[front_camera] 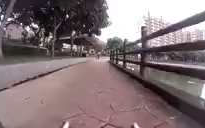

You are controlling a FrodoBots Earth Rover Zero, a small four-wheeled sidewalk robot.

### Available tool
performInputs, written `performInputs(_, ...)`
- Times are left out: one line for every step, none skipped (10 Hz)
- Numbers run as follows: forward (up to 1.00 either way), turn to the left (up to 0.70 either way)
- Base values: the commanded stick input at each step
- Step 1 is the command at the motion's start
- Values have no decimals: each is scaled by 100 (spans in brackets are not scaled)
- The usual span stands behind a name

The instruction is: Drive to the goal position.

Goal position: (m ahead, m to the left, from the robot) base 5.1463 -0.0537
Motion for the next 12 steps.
performInputs(70, 0)
performInputs(70, 0)
performInputs(70, 0)
performInputs(70, 0)
performInputs(70, 0)
performInputs(70, 0)
performInputs(70, 0)
performInputs(70, 0)
performInputs(70, 0)
performInputs(70, 0)
performInputs(70, 0)
performInputs(70, 0)
